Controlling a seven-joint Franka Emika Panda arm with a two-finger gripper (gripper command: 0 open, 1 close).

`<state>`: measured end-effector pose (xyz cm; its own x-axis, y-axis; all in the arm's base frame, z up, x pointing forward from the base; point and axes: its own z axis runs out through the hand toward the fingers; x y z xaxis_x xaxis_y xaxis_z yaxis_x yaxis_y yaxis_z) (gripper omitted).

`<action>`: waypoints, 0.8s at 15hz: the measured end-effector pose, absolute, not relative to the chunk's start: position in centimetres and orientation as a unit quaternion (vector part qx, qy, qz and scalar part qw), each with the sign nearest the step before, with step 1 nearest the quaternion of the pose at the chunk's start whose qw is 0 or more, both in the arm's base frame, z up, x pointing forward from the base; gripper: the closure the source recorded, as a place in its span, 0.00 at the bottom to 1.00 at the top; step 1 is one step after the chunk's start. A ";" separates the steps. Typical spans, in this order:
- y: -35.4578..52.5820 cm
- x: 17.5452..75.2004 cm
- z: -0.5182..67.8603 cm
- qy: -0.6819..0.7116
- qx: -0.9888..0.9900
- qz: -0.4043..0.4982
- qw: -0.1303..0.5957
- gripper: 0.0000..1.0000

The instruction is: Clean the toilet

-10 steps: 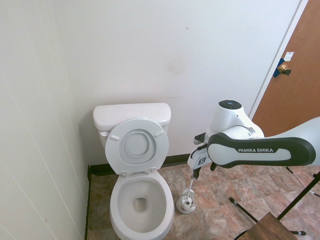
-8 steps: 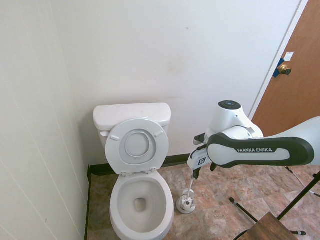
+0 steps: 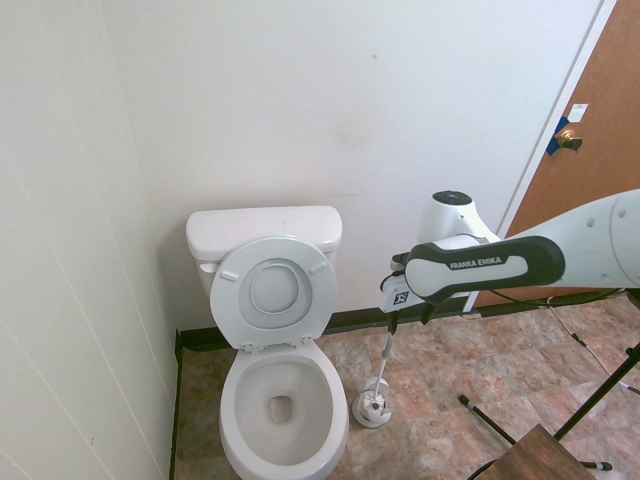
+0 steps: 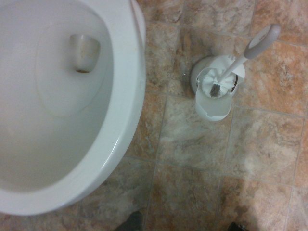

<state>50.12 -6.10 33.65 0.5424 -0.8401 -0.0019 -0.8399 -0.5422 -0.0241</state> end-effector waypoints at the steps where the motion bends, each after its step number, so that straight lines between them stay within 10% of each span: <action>1: -6.9 51.2 32.8 0.485 -0.874 -0.006 0.011 0.00; 12: -15.1 58.9 21.5 0.582 -0.813 0.012 0.005 0.00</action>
